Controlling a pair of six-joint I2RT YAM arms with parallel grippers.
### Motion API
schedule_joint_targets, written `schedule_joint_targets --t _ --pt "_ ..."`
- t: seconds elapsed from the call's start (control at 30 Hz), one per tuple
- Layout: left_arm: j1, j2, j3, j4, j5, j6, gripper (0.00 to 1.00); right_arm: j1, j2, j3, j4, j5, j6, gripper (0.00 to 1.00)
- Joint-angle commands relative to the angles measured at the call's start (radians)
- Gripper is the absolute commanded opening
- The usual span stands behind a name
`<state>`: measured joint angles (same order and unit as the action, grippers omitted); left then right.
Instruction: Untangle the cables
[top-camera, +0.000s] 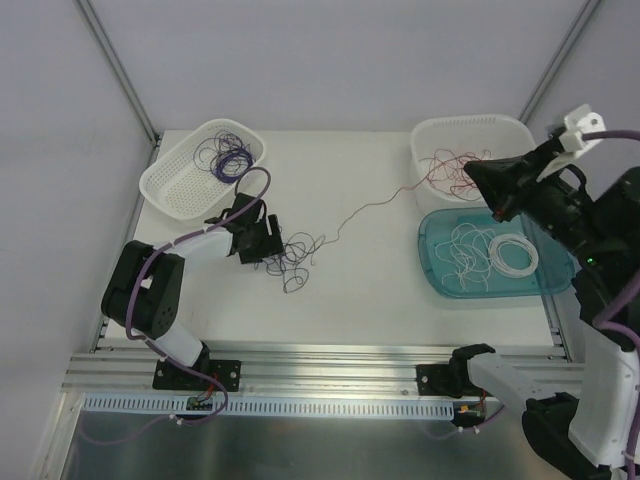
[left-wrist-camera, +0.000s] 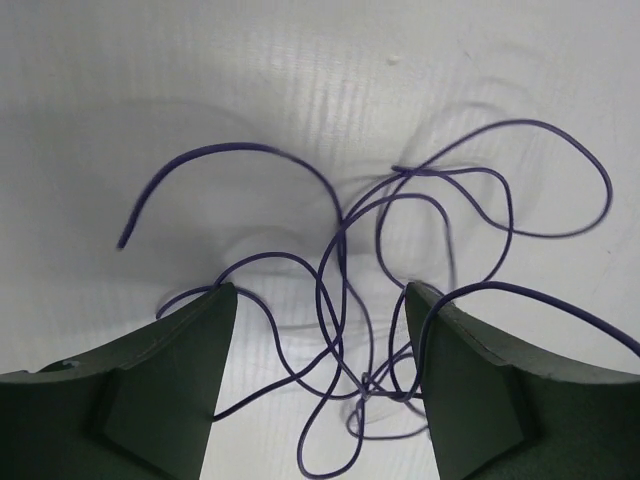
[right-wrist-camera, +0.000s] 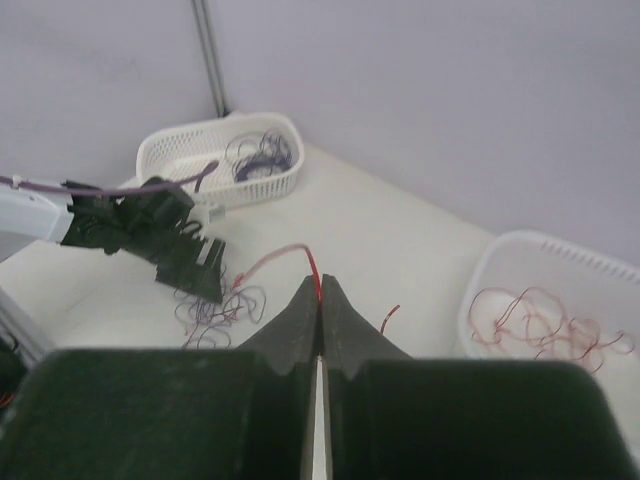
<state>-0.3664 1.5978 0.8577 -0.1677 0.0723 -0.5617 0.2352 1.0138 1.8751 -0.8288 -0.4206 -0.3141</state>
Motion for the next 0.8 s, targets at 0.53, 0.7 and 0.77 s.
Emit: schedule_joint_targets --t 0.53,0.7,0.77 --pt "0.185 -0.059 0.037 -0.181 -0.177 0.066 0.68 -0.010 -0.037 0.122 0.350 0.301 0.066 0.01" --pt "0.233 -0.042 0.066 -0.190 -0.155 0.066 0.65 -0.011 -0.009 0.096 0.320 0.300 0.078 0.01" --pt "0.233 -0.056 0.076 -0.190 -0.126 0.079 0.66 -0.013 0.017 0.072 0.295 0.273 0.078 0.01"
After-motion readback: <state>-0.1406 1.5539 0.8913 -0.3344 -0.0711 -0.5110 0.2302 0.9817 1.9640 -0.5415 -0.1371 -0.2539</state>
